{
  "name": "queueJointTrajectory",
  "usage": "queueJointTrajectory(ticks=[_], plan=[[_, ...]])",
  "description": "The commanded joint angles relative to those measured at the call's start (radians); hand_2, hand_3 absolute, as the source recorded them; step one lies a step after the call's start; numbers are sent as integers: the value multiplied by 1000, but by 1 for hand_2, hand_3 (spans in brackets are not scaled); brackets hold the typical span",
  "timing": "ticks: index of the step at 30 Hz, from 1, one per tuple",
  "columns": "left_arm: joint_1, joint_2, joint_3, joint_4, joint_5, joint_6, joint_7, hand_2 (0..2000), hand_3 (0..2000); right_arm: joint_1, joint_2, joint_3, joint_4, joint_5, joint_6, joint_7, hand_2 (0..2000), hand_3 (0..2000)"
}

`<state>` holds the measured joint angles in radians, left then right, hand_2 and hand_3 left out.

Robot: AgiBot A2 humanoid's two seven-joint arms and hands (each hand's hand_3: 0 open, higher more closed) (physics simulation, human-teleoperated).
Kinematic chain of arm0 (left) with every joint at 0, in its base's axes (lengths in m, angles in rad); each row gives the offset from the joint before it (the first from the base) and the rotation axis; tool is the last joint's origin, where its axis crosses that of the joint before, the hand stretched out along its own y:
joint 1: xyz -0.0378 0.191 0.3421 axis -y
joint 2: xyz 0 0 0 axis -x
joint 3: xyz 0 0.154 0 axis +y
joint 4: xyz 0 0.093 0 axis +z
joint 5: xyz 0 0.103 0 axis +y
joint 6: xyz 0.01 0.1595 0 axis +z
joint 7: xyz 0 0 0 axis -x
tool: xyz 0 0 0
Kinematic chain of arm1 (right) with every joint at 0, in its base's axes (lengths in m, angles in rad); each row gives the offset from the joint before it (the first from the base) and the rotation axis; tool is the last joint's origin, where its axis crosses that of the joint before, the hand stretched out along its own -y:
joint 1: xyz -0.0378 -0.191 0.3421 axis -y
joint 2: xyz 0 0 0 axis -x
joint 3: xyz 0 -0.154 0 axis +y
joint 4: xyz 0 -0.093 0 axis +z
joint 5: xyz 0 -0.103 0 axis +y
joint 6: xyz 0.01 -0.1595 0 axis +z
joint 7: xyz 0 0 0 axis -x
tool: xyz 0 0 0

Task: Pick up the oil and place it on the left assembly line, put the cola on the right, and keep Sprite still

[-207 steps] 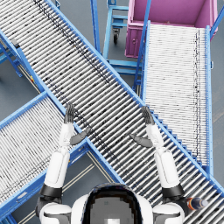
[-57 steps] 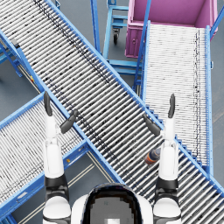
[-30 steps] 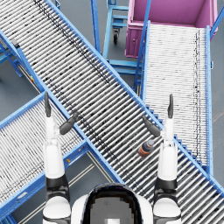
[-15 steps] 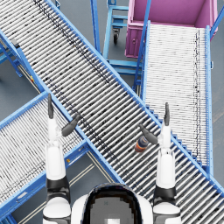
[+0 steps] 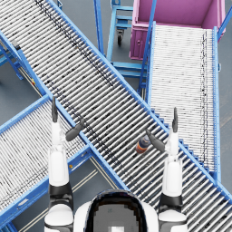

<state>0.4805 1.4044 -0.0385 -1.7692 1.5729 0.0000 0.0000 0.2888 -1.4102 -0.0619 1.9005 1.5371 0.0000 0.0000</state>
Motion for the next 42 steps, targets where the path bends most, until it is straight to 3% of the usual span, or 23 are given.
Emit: queueJointTrajectory(ticks=[1, 15, 19, 27, 28, 29, 31, 33, 39, 42], plan=[[0, 1, -2, -1, 0, 0, 0, 0, 0, 49, 6, -24, -3, 0, 0, 0, 0, 0], [-6, 8, -17, -5, 0, 0, 0, 0, 0, -107, 6, 121, -89, 0, 0, 0, 0, 0], [-8, 10, -13, 6, 0, 0, 0, 0, 0, -130, 8, 192, -182, 0, 0, 0, 0, 0], [17, 15, -7, 39, 0, 0, 0, 0, 0, -41, -30, 235, -472, 0, 0, 0, 0, 0], [-6, 15, -10, 30, 0, 0, 0, 0, 0, -25, -35, 236, -520, 0, 0, 0, 0, 0], [30, 15, -9, 54, 0, 0, 0, 0, 0, -3, -43, 245, -581, 0, 0, 0, 0, 0], [7, 17, -9, 46, 0, 0, 0, 0, 0, 34, -57, 280, -681, 0, 0, 0, 0, 0], [38, 17, -15, 77, 0, 0, 0, 0, 0, 73, -72, 302, -780, 0, 0, 0, 0, 0], [45, 20, -29, 96, 0, 0, 0, 0, 0, 146, -106, 350, -988, 0, 0, 0, 0, 0], [30, 22, -28, 96, 0, 0, 0, 0, 0, 172, -119, 377, -1017, 0, -7, 3, 0, 0]])
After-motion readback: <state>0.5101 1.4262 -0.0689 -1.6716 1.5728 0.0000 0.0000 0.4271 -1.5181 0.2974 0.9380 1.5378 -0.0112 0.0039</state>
